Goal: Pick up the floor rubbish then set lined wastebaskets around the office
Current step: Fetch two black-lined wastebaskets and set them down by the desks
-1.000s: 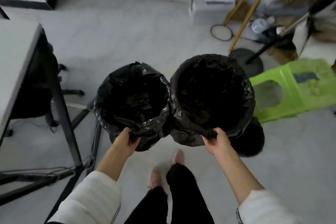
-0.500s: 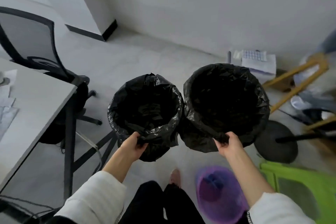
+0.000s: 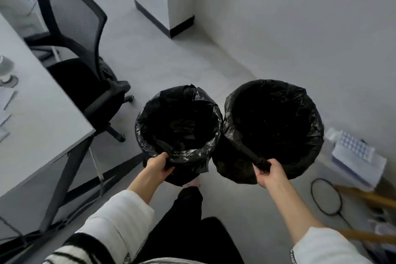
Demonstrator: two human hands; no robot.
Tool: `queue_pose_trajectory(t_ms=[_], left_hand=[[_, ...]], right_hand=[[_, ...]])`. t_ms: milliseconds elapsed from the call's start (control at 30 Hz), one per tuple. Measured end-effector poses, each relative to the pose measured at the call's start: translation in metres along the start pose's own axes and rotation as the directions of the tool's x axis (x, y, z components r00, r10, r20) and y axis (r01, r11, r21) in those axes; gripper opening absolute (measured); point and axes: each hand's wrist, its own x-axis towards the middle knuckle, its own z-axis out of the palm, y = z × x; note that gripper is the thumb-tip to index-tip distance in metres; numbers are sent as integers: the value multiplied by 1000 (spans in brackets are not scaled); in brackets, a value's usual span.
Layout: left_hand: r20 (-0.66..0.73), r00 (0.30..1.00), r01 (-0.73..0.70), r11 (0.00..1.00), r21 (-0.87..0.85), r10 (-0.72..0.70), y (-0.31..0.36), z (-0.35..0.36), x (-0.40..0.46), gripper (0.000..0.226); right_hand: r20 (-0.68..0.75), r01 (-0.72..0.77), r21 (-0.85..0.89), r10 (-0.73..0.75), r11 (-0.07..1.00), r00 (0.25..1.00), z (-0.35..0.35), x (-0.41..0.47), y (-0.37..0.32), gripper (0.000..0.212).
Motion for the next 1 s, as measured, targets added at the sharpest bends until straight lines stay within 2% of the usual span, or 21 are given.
queue_pose_trajectory(t_ms=[200, 300, 433, 567, 633, 767, 867, 900, 1000], left_hand=[[-113, 990, 68, 985, -160, -87, 27, 26, 50, 26], [-157, 976, 105, 960, -259, -149, 26, 33, 71, 18], [-209, 943, 159, 904, -396, -257, 21, 53, 119, 10], [-211, 917, 191, 837, -512, -338, 8, 76, 193, 16], [-197, 908, 206, 803, -559, -370, -1, 84, 241, 9], [-191, 903, 200, 771, -604, -384, -20, 86, 324, 25], [-174, 911, 195, 761, -619, -374, -32, 80, 382, 28], [-188, 912, 176, 764, -620, -364, -33, 76, 393, 32], [-229, 915, 125, 772, -623, -333, -46, 62, 431, 42]], right_hand=[[-15, -58, -171, 56, 984, 998, 113, 31, -28, 12], [-4, -71, -201, 72, 977, 997, 152, 52, -33, 8], [-4, -87, -309, 90, 947, 996, 207, 106, -36, 9], [20, -97, -391, 114, 915, 993, 248, 175, -28, 8], [33, -89, -433, 115, 897, 993, 265, 214, -16, 11], [55, -86, -464, 126, 881, 991, 287, 278, 6, 17], [60, -114, -461, 159, 880, 985, 292, 326, 25, 9], [77, -109, -466, 162, 878, 984, 293, 334, 27, 14], [127, -62, -506, 145, 861, 981, 294, 369, 40, 63]])
